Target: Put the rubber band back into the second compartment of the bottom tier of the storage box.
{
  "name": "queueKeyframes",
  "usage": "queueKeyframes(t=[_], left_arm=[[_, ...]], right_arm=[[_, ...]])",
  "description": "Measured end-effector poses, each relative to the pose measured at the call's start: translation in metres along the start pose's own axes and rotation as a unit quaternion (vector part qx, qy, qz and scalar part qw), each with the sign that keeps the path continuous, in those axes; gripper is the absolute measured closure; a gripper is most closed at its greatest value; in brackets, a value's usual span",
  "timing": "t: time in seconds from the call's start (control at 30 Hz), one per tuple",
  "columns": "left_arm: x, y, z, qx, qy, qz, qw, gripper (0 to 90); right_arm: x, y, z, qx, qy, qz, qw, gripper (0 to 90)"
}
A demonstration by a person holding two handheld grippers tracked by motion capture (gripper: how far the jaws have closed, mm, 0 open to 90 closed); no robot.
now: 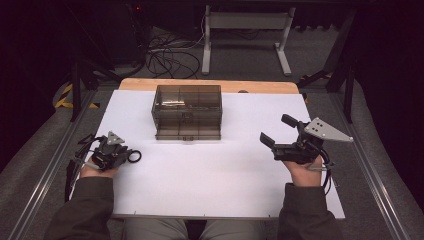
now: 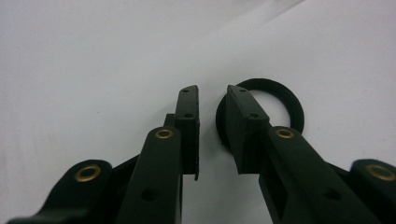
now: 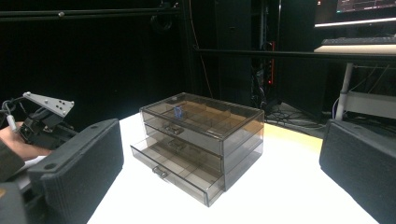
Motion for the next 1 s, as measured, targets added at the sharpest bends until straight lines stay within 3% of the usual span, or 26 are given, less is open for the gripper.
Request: queueKeyframes(t=[0.43, 1.0], left_arm=[[0.006, 0.001, -0.003, 0.006, 0.007, 0.008, 0.9999, 84.8], [0.000, -0.009, -0.012, 0.027, 0.001, -0.008, 0.9996, 86.0]], right_arm=[[0.000, 0.000, 0.000, 0.001, 0.000, -0.001, 1.0000, 0.4], [0.001, 0.000, 0.001, -0.001, -0.001, 0.000, 1.0000, 0.4]])
Point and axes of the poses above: each handheld gripper's, and its own axes: x roughly forward along the jaws, y roughly out of its underside, z roughly to its left, the point moved 10 cm from there along x, roughly forward along the jaws, and after that the axes turned 13 degrees about y, right-handed, at the moved point
